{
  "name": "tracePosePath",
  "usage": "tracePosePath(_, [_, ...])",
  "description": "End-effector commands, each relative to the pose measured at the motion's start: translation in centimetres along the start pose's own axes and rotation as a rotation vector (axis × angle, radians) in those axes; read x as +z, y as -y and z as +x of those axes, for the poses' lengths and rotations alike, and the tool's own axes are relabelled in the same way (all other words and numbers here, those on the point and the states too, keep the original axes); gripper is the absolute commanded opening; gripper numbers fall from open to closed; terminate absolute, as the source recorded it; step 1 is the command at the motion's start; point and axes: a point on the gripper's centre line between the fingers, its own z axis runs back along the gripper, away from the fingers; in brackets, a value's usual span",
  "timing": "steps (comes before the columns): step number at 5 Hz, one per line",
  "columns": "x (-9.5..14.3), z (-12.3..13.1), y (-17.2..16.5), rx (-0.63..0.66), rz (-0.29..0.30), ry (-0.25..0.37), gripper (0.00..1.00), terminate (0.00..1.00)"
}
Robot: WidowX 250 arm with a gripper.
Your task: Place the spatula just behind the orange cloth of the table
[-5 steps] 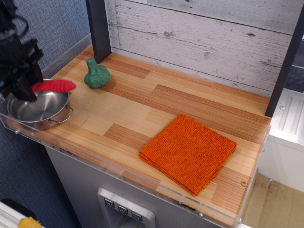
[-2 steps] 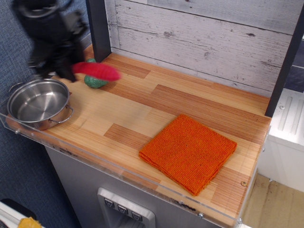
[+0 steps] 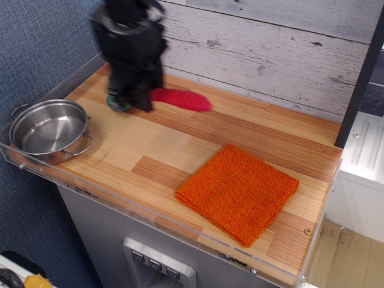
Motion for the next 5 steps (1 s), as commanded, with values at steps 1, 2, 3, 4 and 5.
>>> tracePosePath(1, [-2.5, -4.1, 3.4, -0.005, -0.018, 0.016, 0.00, 0.00])
tracePosePath(2, [-4.3, -5.8, 5.3, -0.022, -0.011, 0.027, 0.00, 0.00])
tracePosePath(3, [-5.3, -6.9, 6.5, -0.012, -0.005, 0.035, 0.00, 0.00])
tracePosePath(4, [-6.8, -7.4, 6.9, -0.049, 0.010, 0.037, 0.00, 0.00])
tracePosePath(5, [-7.4, -7.7, 7.0, -0.045, 0.024, 0.020, 0.00, 0.00])
